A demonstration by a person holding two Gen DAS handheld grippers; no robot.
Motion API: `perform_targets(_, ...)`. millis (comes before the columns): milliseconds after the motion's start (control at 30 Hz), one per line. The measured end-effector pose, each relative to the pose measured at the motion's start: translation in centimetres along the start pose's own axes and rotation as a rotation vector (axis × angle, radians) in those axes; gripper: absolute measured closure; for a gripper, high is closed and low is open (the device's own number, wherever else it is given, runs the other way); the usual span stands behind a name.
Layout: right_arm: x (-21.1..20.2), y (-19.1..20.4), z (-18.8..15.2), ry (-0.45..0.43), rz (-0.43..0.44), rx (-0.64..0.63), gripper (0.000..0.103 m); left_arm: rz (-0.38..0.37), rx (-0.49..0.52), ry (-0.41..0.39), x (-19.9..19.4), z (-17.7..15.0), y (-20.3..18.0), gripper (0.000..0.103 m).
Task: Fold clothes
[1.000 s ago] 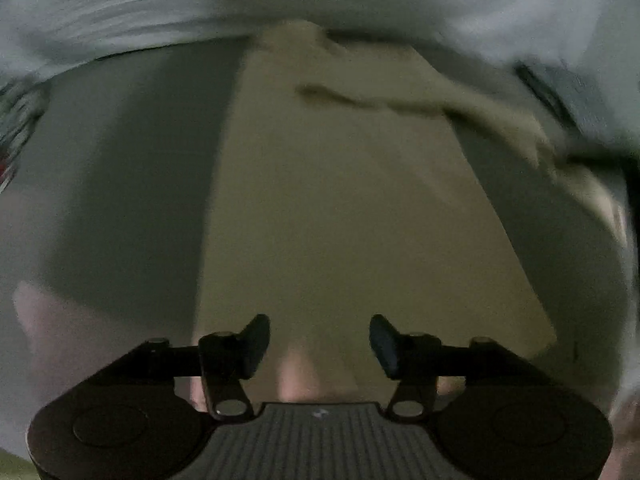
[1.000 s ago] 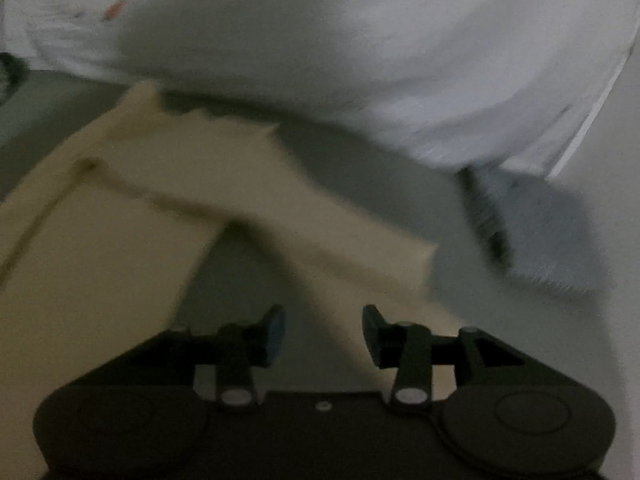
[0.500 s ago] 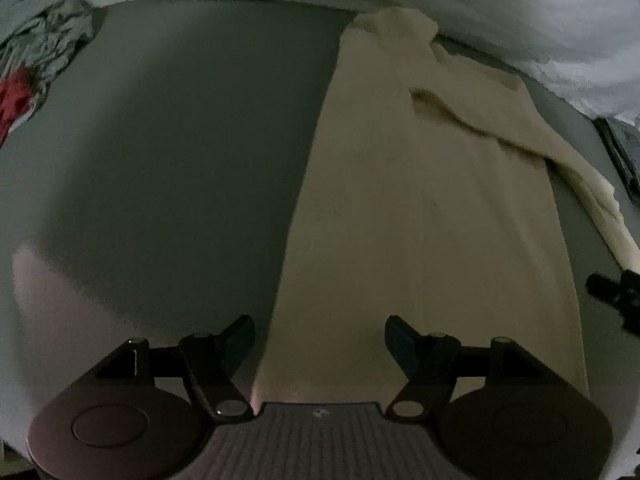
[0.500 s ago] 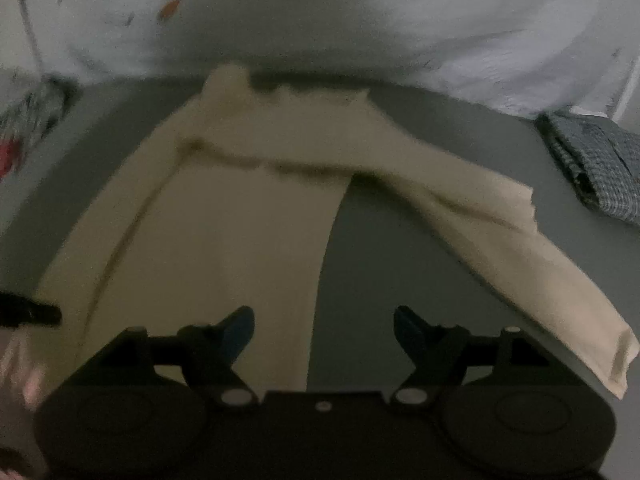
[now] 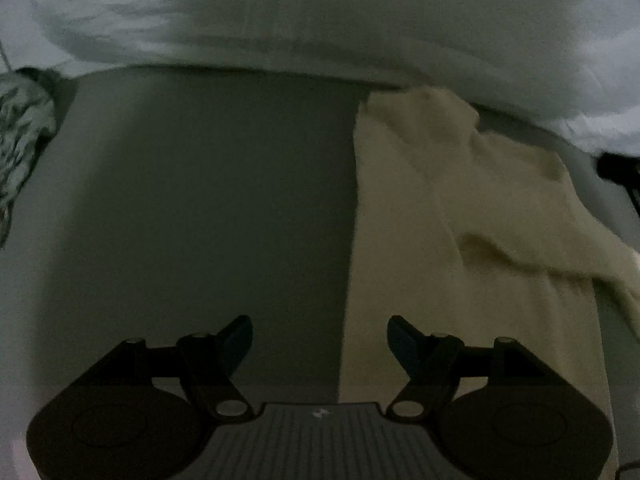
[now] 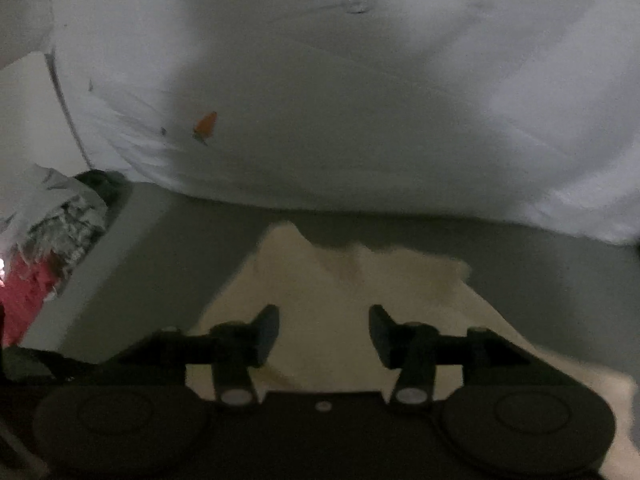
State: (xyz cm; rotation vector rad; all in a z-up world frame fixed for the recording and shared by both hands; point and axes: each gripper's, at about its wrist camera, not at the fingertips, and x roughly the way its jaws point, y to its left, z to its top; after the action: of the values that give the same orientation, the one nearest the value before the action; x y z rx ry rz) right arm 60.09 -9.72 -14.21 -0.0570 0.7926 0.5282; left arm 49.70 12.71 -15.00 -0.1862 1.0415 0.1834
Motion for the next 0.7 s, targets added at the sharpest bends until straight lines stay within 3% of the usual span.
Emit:
perform_targets(167, 5.2, 0.4, 5.8, -0.004, 0.089, -0.036, 0.048, -0.019, -0.051, -0.027, 1.6, 3.3, 1.5, 0.025)
perform_targets(267, 10.7, 0.7, 7.8, 0.078, 0.18, -0.051, 0.048, -0.023, -0.08, -0.041, 3.6, 5.2, 1.5, 0.025)
perform_targets(333, 14.0, 0.2, 7.7, 0.158, 0.195, 0.009, 0.047, -0.025, -0.11, -0.038, 4.2, 5.8, 1.9, 0.024)
perform_targets(367, 15.5, -0.2, 7.5, 0.196, 0.2, 0.047, 0.052, -0.027, -0.126, -0.035, 4.5, 6.0, 2.2, 0.024)
perform_targets(400, 16.8, -0.6, 7.3, 0.225, 0.218, 0.086, 0.075, -0.024, -0.141, -0.032, 4.6, 6.0, 2.5, 0.024)
perform_targets(433, 17.3, -1.0, 7.1, 0.226, 0.272, 0.128, 0.09, -0.02, -0.155, -0.028, 4.7, 6.1, 2.8, 0.024)
perform_targets(467, 17.8, -1.4, 7.0, 0.222, 0.319, 0.165, 0.095, -0.011, -0.165, -0.026, 4.7, 6.0, 3.1, 0.024)
perform_targets(600, 18.9, -2.2, 7.2, 0.162, 0.39, 0.26, 0.096, 0.033, -0.171, -0.015, 5.1, 5.8, 3.5, 0.024)
perform_targets(700, 20.7, -1.9, 7.2, 0.174, 0.27, 0.177, 0.097, 0.073, -0.15, 0.001, 5.4, 5.6, 3.0, 0.024)
